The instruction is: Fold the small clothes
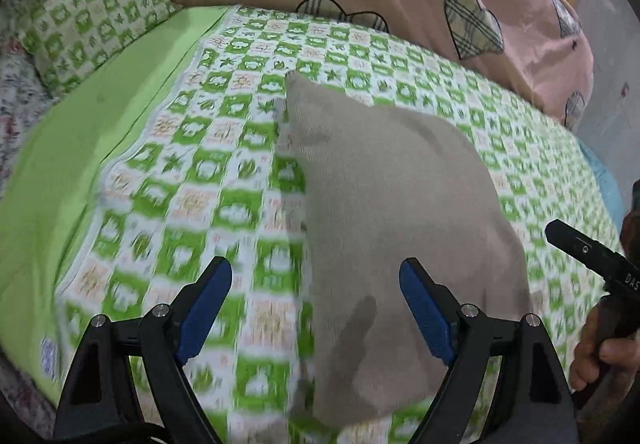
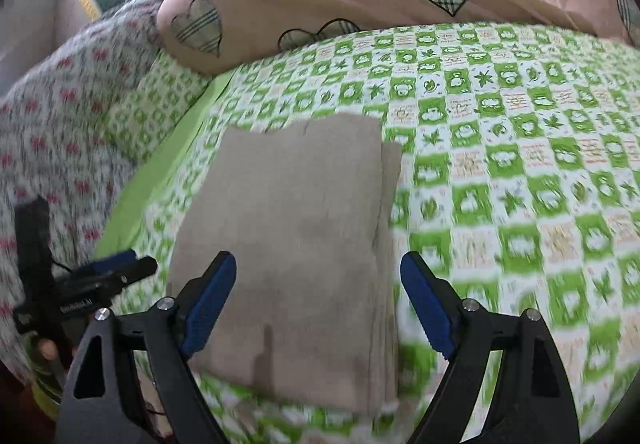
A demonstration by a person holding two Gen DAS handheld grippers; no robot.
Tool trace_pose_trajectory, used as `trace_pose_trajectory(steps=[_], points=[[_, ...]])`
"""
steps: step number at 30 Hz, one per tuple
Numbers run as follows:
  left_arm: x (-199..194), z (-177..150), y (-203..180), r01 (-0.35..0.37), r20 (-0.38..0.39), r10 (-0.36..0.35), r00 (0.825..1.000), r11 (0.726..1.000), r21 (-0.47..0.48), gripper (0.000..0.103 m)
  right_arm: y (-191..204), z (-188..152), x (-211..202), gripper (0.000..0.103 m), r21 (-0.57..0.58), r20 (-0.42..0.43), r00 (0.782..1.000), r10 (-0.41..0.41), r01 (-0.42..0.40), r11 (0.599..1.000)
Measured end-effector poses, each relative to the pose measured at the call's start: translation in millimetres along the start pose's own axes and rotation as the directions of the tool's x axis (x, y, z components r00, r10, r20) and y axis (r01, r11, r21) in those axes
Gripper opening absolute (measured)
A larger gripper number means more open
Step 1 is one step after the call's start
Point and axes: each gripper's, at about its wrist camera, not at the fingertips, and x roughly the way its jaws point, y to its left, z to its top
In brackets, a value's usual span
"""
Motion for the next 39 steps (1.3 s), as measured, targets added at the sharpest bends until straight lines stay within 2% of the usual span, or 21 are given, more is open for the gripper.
trace_pose_trajectory(steps=[1,4,8,12,15,16,17,18,19,20,21,22,24,28,31,35,37,39], points=[[7,8,4,0.021,-0.007,-0.022,1.0,1.0,-0.016,0.086,-6,9,8,0.084,0.022,-0.003,1.0,0.002,-0.002,1.0],[31,31,17,0.077,-0.031,-0.079,0.996,0.994,-0.071,0.086,-17,26,28,0.074,0.052,-0.019,1.0,-0.014,0.015,0.999],[64,58,31,0.1,-0.054,-0.107,0.993,0.988,-0.121,0.086,-32,47,59,0.073,0.097,-0.051,0.998,0.024,-0.019,0.995],[97,84,44,0.175,-0.07,-0.188,0.98,0.972,-0.159,0.086,-46,66,91,0.073,0.117,-0.088,0.994,0.072,-0.061,0.991],[120,100,50,0.18,-0.097,-0.197,0.976,0.971,-0.156,0.086,-56,79,111,0.073,0.143,-0.108,0.989,0.103,-0.087,0.986],[127,105,51,0.176,-0.105,-0.194,0.975,0.972,-0.157,0.085,-59,83,120,0.069,0.155,-0.12,0.986,0.118,-0.099,0.983],[133,110,52,0.176,-0.112,-0.195,0.974,0.971,-0.16,0.084,-61,86,128,0.057,0.163,-0.139,0.982,0.127,-0.104,0.981],[138,115,52,0.18,-0.114,-0.2,0.973,0.97,-0.162,0.078,-62,87,134,0.052,0.17,-0.153,0.979,0.138,-0.112,0.979],[141,119,50,0.185,-0.117,-0.204,0.972,0.97,-0.157,0.073,-63,89,139,0.034,0.189,-0.161,0.971,0.179,-0.148,0.971],[144,121,48,0.185,-0.123,-0.204,0.971,0.971,-0.149,0.06,-63,90,139,0.015,0.197,-0.158,0.965,0.21,-0.177,0.964],[147,125,44,0.181,-0.128,-0.199,0.972,0.974,-0.137,0.046,-61,93,135,0.014,0.182,-0.148,0.969,0.198,-0.171,0.968],[149,128,40,0.175,-0.129,-0.191,0.973,0.977,-0.125,0.043,-55,95,125,0.01,0.136,-0.131,0.978,0.161,-0.143,0.98],[151,134,34,0.149,-0.12,-0.16,0.98,0.984,-0.097,0.037,-52,97,109,0.009,0.121,-0.098,0.984,0.146,-0.133,0.984],[159,142,24,0.109,-0.103,-0.113,0.988,0.993,-0.044,0.027,-55,92,120,0.009,0.101,-0.146,0.988,0.057,-0.043,0.994],[162,145,27,0.087,-0.084,-0.089,0.992,0.996,-0.026,0.027,-62,89,132,0.01,0.143,-0.155,0.986,0.061,-0.039,0.989],[144,144,40,0.086,-0.03,-0.088,0.996,0.995,-0.059,0.027,-58,89,118,0.03,0.131,-0.128,0.992,-0.001,0.017,0.991],[124,138,43,0.08,0.005,-0.08,0.997,0.995,-0.062,0.031,-59,85,101,0.03,0.142,-0.11,0.994,-0.003,0.019,0.99],[100,126,44,0.082,0.023,-0.081,0.996,0.994,-0.072,0.042,-57,79,84,0.03,0.142,-0.096,0.995,-0.007,0.021,0.99]])
